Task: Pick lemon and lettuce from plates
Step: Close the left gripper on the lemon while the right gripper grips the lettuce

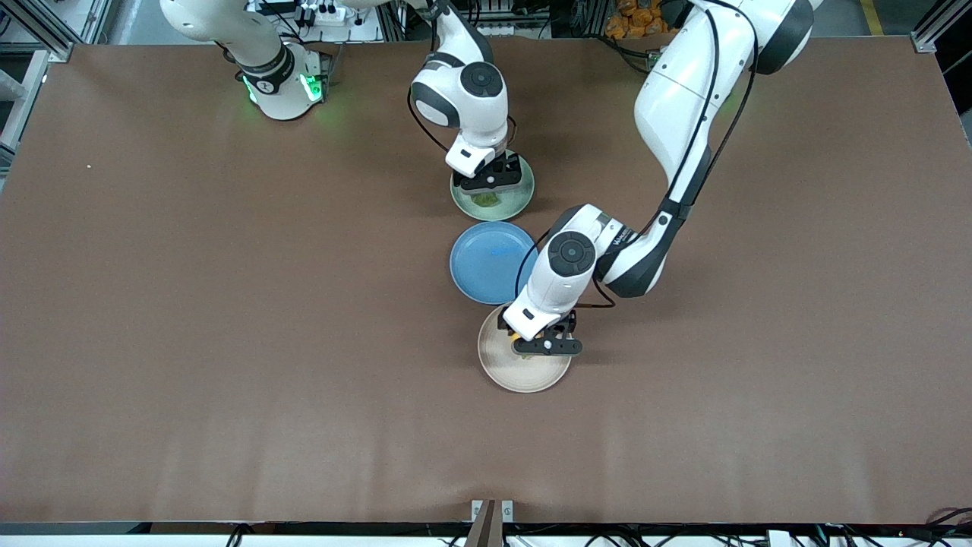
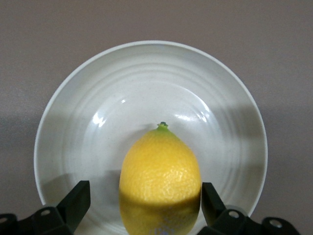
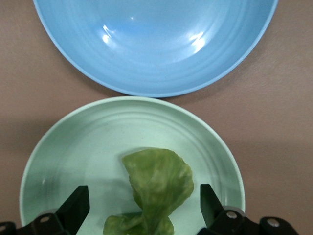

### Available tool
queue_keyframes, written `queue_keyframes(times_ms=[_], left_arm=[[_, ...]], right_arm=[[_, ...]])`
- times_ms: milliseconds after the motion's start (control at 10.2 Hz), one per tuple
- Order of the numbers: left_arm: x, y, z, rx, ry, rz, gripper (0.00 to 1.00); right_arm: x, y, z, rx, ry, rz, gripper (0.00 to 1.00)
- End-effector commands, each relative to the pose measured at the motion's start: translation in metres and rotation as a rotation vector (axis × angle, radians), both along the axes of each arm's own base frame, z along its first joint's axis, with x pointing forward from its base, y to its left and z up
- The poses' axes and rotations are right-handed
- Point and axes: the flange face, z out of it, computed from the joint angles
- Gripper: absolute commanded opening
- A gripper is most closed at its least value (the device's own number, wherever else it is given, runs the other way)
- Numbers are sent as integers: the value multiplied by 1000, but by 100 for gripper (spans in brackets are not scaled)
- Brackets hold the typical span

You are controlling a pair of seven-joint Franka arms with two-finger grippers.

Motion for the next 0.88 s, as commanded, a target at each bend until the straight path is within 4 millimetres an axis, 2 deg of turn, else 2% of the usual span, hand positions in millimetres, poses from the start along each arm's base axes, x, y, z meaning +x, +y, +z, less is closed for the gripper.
queue_keyframes(times_ms=[0,98,196,294,393,491,589,687,785], left_arm=[[2,-7,1,-3,-30,36,84],[1,-8,0,-9,-22,87,26],[-1,-12,1,-13,-21,103,0],[-2,-12,1,-12,-19,106,0],[-1,-12,5,-16,-24,106,0],[3,-8,18,-18,-32,112,0],[4,-1,28,-4,-20,124,0],[3,2,42,19,4,132,0],[6,15,65,24,13,179,0]], right_arm=[[-6,3,-11,5,0,-18,100],[-7,3,-15,6,-3,-15,100],[-10,4,-18,3,-2,-8,100],[-10,3,-24,-6,2,-10,100],[-10,3,-25,-9,2,-10,87],[-10,2,-25,-15,7,-10,55],[-10,3,-24,-16,9,-14,34],[-10,4,-23,-14,8,-51,19],[-9,5,-20,-17,10,-82,5]])
